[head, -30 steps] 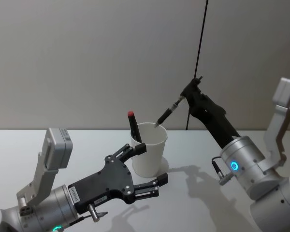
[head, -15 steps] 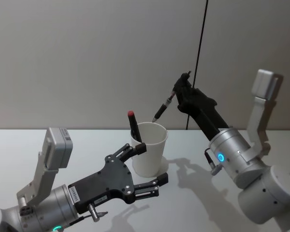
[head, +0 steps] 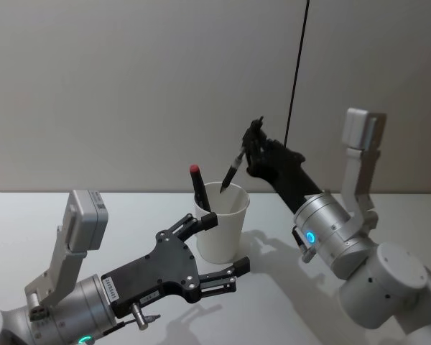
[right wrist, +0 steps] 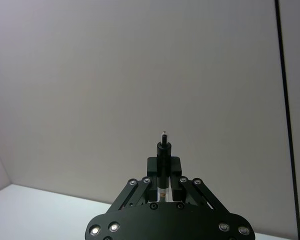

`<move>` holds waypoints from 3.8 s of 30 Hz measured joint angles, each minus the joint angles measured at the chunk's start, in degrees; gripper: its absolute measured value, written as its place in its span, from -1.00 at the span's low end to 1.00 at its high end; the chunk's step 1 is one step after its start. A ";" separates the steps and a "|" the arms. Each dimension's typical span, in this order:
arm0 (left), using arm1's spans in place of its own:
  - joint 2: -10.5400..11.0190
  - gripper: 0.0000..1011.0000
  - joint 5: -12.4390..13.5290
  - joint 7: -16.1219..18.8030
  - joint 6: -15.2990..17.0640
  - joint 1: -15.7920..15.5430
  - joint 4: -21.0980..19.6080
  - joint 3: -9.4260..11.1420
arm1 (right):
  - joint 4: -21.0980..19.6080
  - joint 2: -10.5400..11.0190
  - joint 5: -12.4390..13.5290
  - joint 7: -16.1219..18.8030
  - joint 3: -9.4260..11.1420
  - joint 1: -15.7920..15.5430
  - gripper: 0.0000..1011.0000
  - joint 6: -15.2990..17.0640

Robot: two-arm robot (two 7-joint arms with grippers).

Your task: Place the pen into the pen holder.

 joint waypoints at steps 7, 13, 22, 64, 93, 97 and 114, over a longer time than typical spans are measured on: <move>0.00 0.98 0.00 0.00 0.00 0.00 0.00 0.00 | 2.32 -0.53 -1.50 0.27 -1.14 0.95 -0.71 0.57; 0.00 0.98 0.00 0.00 0.00 0.00 0.00 0.00 | 4.06 -1.10 -2.68 0.27 -1.94 1.57 -0.71 0.90; 0.00 0.98 0.00 0.00 0.00 0.00 0.00 0.00 | 5.54 -1.60 -3.63 0.23 -2.56 2.13 -0.42 1.15; 0.02 0.98 0.00 0.00 0.00 0.00 0.00 0.00 | -3.10 -0.87 -1.71 -1.47 2.16 -3.43 0.98 1.88; 0.93 0.98 7.22 15.77 2.37 3.34 -2.71 -1.09 | -11.23 2.51 -10.02 -2.74 4.31 -14.74 0.98 1.57; 1.12 0.98 8.52 18.53 2.80 3.92 -3.19 -1.31 | -13.10 3.28 -11.95 -3.04 4.81 -17.24 0.98 1.49; 1.90 0.98 14.34 31.24 4.75 6.59 -5.40 -2.24 | -18.88 5.67 -17.86 -3.95 6.31 -25.26 0.98 1.21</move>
